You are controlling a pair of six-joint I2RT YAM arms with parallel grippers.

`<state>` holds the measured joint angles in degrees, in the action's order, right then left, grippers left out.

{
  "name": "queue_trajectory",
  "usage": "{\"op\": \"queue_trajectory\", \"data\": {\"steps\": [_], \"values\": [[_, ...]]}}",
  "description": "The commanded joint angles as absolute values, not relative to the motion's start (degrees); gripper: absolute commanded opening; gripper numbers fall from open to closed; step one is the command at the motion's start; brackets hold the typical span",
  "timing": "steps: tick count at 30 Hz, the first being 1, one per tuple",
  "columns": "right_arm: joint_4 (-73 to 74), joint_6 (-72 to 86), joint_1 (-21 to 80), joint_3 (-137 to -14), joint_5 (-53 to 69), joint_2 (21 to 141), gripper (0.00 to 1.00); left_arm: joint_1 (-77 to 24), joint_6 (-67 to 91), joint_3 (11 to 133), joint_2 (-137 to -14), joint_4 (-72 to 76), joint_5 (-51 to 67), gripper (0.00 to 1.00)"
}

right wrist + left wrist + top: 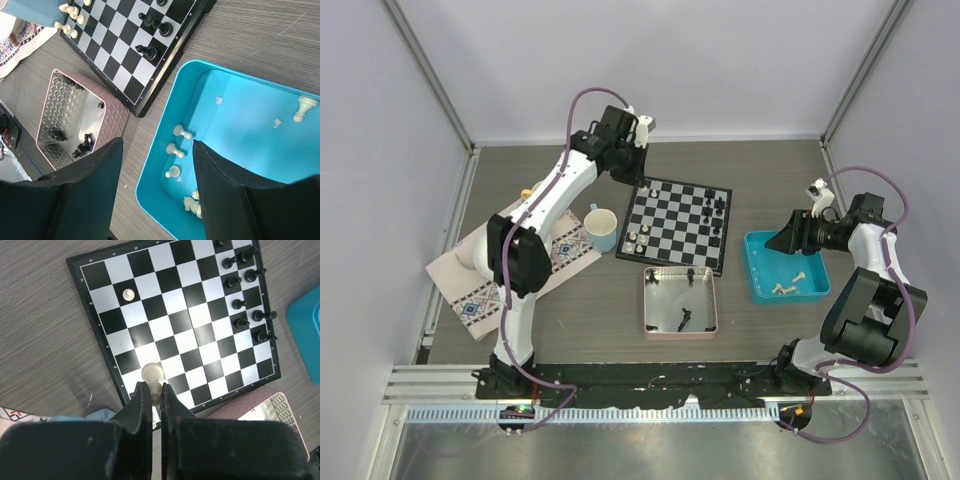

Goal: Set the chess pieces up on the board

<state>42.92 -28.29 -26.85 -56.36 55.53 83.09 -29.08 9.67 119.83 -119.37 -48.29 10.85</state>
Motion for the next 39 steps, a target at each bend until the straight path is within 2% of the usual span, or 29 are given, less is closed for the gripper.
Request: {"op": "queue_trajectory", "data": {"steps": [1,17,39], "values": [[41.92,-29.71,-27.07,-56.78,56.95,81.47,0.63,-28.21,7.56,123.57,-120.41,-52.46,9.93,0.00],[42.27,-30.23,-27.07,-57.13,57.13,81.56,0.63,-27.77,7.47,132.71,-132.80,-59.50,7.47,0.01],[42.54,-30.67,-27.07,-57.30,57.22,82.09,0.63,-27.77,7.73,132.98,-138.25,-59.94,6.59,0.03]]}}
